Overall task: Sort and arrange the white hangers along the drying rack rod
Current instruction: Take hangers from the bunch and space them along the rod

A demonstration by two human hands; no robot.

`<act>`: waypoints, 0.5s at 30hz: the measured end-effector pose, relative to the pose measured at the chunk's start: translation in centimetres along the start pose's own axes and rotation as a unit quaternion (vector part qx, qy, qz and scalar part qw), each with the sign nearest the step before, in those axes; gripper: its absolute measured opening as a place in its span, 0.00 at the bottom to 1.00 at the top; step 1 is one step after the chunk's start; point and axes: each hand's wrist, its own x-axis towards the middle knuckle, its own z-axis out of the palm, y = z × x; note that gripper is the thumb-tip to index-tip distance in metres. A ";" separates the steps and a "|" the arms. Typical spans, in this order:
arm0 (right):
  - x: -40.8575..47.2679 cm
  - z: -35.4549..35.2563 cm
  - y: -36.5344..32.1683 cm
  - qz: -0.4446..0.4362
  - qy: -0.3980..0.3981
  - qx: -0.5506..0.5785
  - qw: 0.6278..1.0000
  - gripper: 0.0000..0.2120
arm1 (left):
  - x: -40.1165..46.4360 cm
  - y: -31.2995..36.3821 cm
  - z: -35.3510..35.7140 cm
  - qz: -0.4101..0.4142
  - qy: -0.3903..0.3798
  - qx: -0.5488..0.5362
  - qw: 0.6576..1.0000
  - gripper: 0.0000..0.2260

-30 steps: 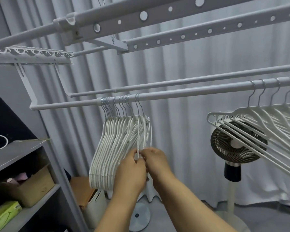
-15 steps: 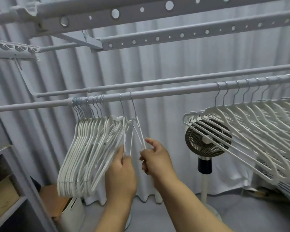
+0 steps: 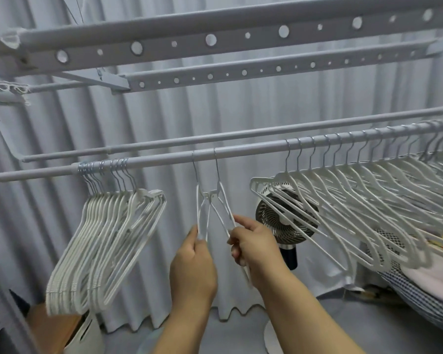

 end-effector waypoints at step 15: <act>0.7 -5.3 -1.7 0.006 0.024 0.010 1.000 0.21 | -1.0 1.6 5.2 0.023 -0.045 0.021 0.999 0.19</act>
